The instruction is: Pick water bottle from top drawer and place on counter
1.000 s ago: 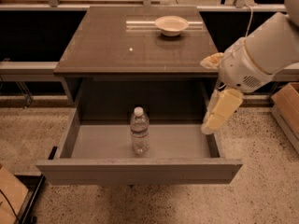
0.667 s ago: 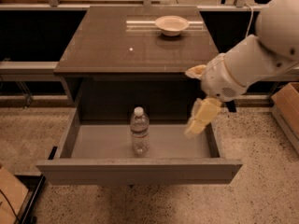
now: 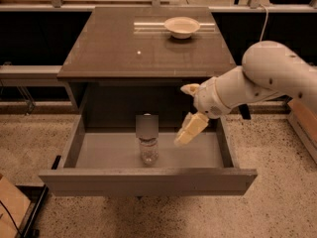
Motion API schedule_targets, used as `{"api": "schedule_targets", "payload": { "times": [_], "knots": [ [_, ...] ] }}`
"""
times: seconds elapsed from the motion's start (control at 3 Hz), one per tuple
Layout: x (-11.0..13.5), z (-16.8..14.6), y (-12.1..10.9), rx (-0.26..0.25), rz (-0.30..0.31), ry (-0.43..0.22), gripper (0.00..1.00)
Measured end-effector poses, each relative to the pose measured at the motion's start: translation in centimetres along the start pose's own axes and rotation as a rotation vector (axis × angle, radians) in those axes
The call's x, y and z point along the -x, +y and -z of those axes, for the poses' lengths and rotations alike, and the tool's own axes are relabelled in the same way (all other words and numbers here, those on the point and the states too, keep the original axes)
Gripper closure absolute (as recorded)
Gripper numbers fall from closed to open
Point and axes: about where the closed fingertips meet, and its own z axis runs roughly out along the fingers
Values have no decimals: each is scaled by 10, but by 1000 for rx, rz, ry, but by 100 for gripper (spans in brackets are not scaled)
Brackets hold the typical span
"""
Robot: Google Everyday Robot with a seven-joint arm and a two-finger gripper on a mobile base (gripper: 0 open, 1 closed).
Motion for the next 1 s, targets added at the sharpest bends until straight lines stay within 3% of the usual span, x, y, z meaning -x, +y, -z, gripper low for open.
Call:
{"api": "schedule_targets", "payload": {
  "times": [0.33,0.67,1.0],
  "knots": [
    [-1,-43,-5,43,-33,-84,0],
    [10,-89,12,139,-77,-186,0],
    [17,-112,25,199,-106,-237,0]
  ]
}}
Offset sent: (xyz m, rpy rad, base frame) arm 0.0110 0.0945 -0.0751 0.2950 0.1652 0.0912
